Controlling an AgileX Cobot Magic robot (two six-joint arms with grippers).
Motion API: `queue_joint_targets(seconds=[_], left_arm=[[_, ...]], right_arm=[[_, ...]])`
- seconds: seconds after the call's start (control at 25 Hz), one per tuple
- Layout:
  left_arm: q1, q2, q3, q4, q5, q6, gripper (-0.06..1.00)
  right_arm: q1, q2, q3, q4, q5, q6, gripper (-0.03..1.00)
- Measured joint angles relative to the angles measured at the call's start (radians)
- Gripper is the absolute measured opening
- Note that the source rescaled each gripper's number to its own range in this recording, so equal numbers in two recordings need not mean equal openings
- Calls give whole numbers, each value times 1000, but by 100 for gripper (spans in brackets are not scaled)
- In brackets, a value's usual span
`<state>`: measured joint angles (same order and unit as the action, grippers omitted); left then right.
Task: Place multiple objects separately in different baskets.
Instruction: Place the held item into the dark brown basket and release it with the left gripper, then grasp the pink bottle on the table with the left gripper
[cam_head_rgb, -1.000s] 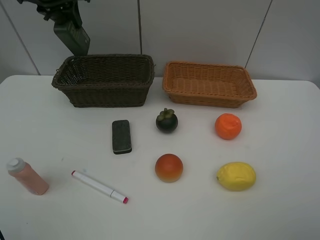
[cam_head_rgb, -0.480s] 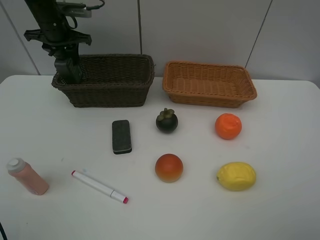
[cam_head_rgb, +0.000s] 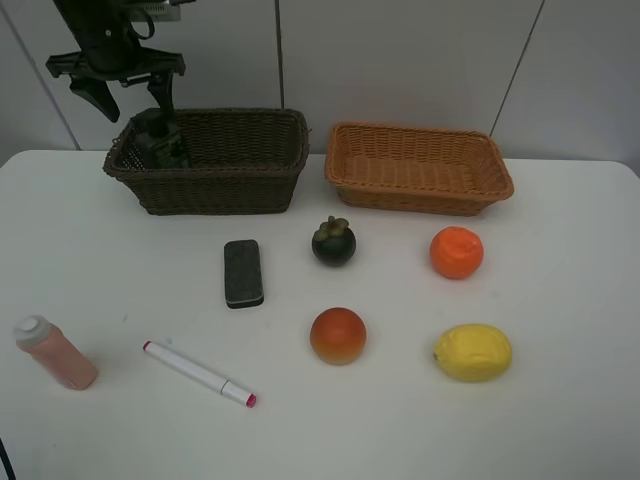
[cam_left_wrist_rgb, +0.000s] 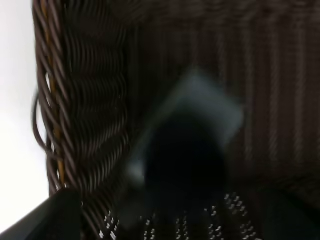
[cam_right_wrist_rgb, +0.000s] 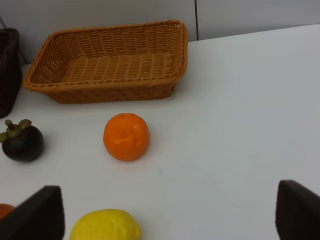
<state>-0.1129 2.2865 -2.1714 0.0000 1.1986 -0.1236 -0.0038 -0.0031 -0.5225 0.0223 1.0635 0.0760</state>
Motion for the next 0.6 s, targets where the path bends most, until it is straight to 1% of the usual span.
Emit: queue_joint_targets(seconds=[0.16, 0.24, 0.36, 0.6], left_arm=[[0, -48, 1, -87, 0, 12, 94], [0, -98, 47, -134, 0, 28, 94], [-1, -220, 203, -160, 0, 51, 94], [-2, -579, 638, -153, -1, 88, 94]], right_arm=[[0, 0, 0, 0, 0, 0, 99], [0, 0, 0, 0, 0, 0, 99], [0, 0, 0, 0, 0, 0, 99], [0, 0, 0, 0, 0, 0, 99]])
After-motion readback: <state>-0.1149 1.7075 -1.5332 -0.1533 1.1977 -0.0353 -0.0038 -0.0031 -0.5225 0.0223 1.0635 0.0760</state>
